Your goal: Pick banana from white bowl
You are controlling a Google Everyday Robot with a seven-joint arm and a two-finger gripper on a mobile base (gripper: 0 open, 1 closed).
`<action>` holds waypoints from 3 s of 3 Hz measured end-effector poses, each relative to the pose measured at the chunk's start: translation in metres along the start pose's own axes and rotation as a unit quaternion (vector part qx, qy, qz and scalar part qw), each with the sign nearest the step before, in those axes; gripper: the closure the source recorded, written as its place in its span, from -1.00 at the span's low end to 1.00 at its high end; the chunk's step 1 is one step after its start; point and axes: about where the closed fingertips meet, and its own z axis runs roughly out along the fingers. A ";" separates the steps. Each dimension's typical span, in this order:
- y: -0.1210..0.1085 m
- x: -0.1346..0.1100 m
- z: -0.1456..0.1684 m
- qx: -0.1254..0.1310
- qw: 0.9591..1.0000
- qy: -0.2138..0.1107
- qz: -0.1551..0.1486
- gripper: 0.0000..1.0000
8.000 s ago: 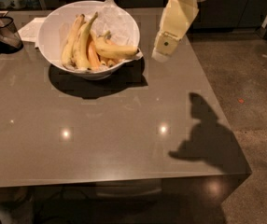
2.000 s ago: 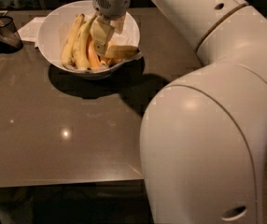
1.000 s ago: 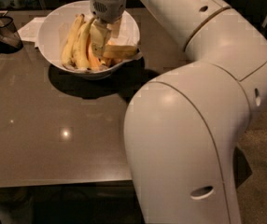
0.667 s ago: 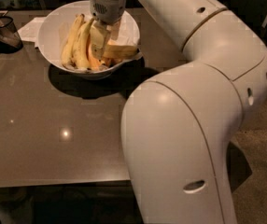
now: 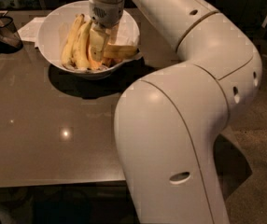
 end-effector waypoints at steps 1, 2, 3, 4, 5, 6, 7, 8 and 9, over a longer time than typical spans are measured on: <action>-0.001 0.000 0.006 -0.005 1.000 0.003 -0.002 -0.30; -0.001 0.000 0.008 -0.005 1.000 0.004 -0.007 0.06; 0.007 0.000 -0.002 -0.003 0.999 -0.009 -0.036 0.53; 0.003 -0.007 0.001 0.004 0.999 -0.020 -0.037 1.00; 0.003 -0.007 0.001 0.004 0.999 -0.020 -0.037 1.00; 0.002 -0.010 -0.013 0.015 0.998 -0.051 -0.029 1.00; -0.001 -0.005 -0.024 0.019 0.997 -0.075 -0.015 1.00; -0.004 0.001 -0.030 0.020 0.996 -0.090 0.000 1.00; -0.006 0.007 -0.034 0.023 0.994 -0.103 0.011 1.00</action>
Offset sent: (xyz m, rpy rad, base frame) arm -0.0214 -0.0195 -0.0061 -0.0689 0.0915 0.0361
